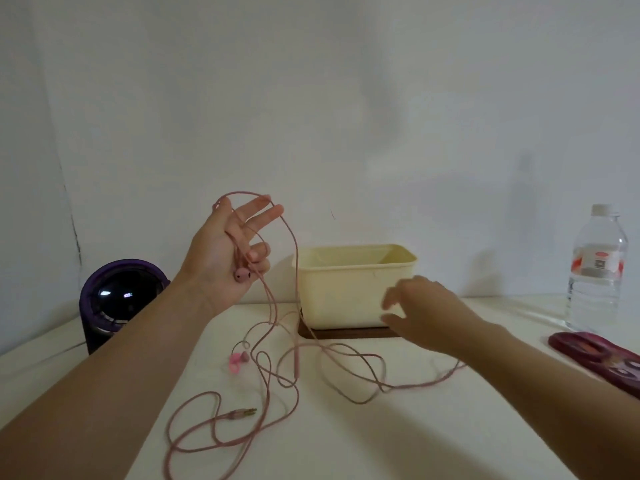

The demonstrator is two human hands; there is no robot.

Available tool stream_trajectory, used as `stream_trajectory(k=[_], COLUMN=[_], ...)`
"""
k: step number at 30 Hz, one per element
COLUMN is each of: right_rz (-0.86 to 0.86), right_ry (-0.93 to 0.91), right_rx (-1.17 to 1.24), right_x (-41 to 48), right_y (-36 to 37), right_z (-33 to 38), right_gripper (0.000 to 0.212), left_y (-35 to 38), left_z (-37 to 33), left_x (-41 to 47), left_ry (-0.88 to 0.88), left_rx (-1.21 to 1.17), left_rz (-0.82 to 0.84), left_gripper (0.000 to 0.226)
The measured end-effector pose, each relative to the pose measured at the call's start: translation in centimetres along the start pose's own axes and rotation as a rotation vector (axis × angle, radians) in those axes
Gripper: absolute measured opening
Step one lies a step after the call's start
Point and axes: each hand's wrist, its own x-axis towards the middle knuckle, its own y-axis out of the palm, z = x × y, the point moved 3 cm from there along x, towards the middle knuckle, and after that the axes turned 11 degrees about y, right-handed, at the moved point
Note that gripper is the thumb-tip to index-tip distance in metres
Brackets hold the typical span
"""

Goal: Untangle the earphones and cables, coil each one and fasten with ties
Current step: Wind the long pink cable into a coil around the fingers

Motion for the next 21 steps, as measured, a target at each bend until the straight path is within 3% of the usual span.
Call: stream_trajectory(k=[2, 4, 7, 9, 11, 13, 15, 18, 21], right_rz=[-0.051, 0.147, 0.482, 0.578, 0.542, 0.482, 0.47, 0.3, 0.141], right_ry=[-0.085, -0.13, -0.133, -0.147, -0.122, -0.026, 0.123, 0.341, 0.396], right_rx=[0.408, 0.629, 0.586, 0.596, 0.69, 0.852, 1.223, 1.732, 1.849], right_x=[-0.9, -1.5, -2.1, -2.0, -1.7, -0.7, 0.4, 1.9, 2.5], right_y=[-1.3, -1.3, 0.4, 1.5, 1.6, 1.6, 1.2, -0.1, -1.6], right_z=[3.5, 6.5, 9.0, 9.2, 8.7, 7.4, 5.6, 2.1, 0.1], right_gripper=[0.026, 0.036, 0.054, 0.043, 0.011, 0.021, 0.027, 0.028, 0.028], left_y=[0.8, 1.6, 2.3, 2.5, 2.2, 1.5, 0.5, -1.2, -2.2], left_z=[-0.2, -0.3, -0.9, -1.5, -2.1, -2.5, -2.5, -1.8, -0.1], left_x=[-0.2, -0.4, -0.7, -0.8, -0.8, -0.8, -0.6, -0.7, -0.8], left_ry=[0.003, 0.006, 0.017, 0.026, 0.042, 0.061, 0.076, 0.061, -0.003], left_rx=[-0.018, -0.025, -0.037, -0.045, -0.054, -0.05, -0.043, -0.05, -0.036], left_rz=[0.023, 0.05, 0.078, 0.08, 0.066, 0.043, 0.004, -0.108, -0.182], left_gripper=[0.052, 0.052, 0.052, 0.052, 0.052, 0.052, 0.051, 0.048, 0.043])
